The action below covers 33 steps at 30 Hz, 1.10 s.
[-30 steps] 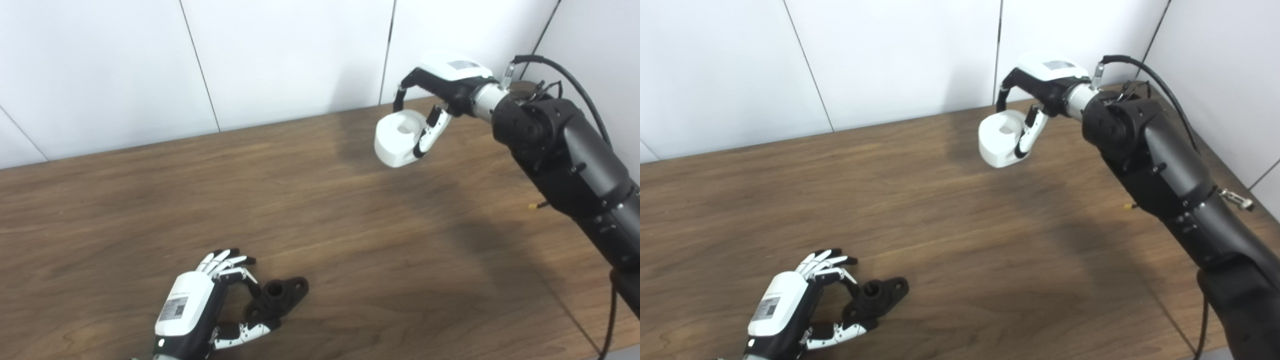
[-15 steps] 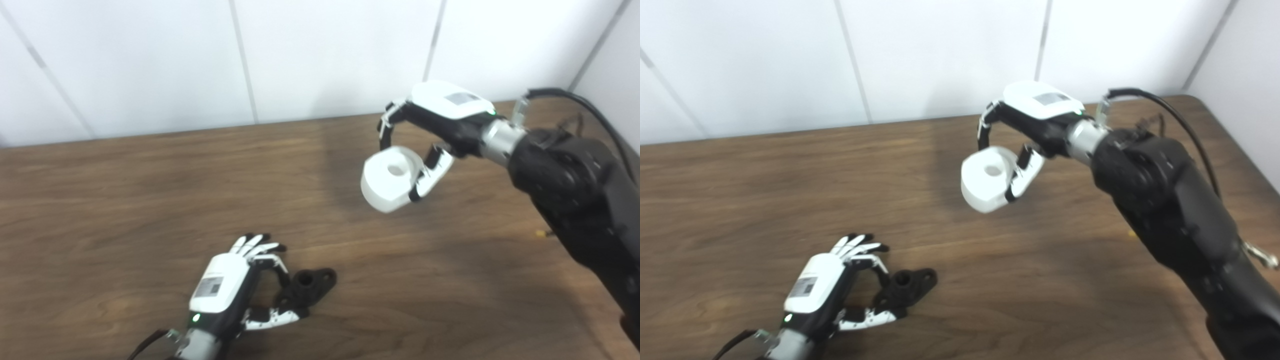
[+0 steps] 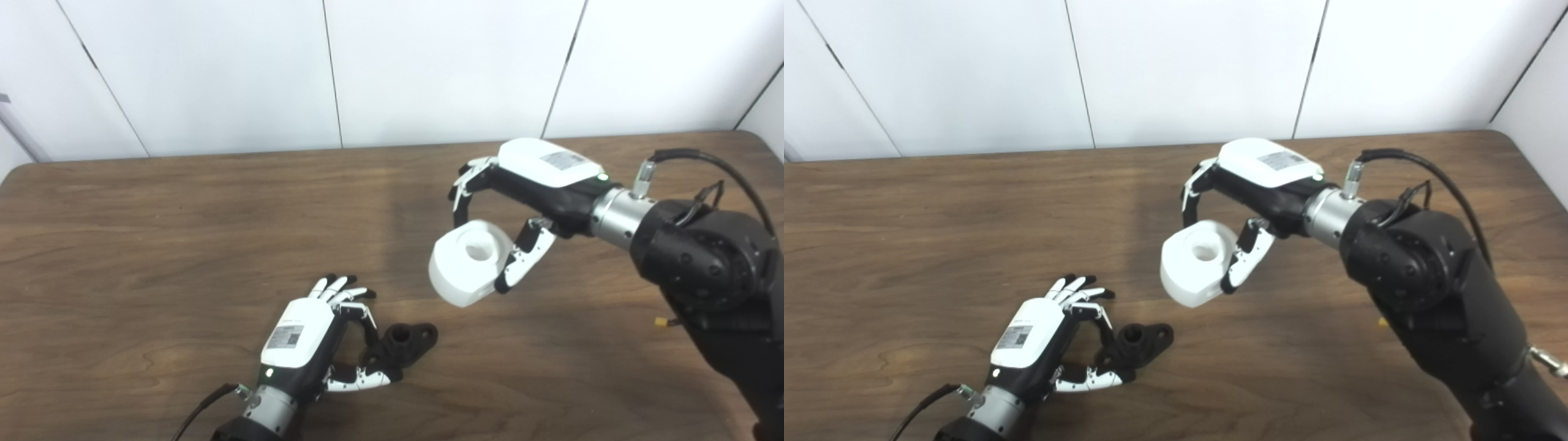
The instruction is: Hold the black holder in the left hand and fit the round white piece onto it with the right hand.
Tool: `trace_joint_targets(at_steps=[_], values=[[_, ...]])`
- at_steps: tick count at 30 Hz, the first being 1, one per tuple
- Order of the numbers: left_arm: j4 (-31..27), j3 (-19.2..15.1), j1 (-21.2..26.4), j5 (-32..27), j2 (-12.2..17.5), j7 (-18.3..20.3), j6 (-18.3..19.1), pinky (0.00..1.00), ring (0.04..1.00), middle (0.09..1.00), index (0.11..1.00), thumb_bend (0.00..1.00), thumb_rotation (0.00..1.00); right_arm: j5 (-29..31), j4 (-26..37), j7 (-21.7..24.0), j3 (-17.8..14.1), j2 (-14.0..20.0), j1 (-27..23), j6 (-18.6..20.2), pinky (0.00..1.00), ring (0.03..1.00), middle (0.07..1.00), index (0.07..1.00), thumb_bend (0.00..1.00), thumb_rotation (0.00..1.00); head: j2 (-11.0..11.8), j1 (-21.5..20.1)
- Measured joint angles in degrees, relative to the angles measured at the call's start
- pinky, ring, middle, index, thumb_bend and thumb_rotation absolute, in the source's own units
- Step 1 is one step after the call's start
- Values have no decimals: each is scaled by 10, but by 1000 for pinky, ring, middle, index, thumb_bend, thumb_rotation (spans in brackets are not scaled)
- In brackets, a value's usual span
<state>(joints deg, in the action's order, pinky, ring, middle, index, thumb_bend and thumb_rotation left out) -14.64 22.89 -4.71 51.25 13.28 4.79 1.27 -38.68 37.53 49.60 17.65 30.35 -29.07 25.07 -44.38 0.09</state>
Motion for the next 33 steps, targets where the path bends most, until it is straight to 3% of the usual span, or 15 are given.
trace_joint_targets(at_steps=[20,33], values=[[0,3,3,0,0,-1,1,985,920,809,487,521,50,-15,45,36,25,-61,0,6,754,907,772,483,525,138,-11,-1],[0,6,5,2,0,-1,4,991,926,811,487,521,50,-25,37,46,36,-82,-3,-1,742,887,767,483,525,136,-22,1]])
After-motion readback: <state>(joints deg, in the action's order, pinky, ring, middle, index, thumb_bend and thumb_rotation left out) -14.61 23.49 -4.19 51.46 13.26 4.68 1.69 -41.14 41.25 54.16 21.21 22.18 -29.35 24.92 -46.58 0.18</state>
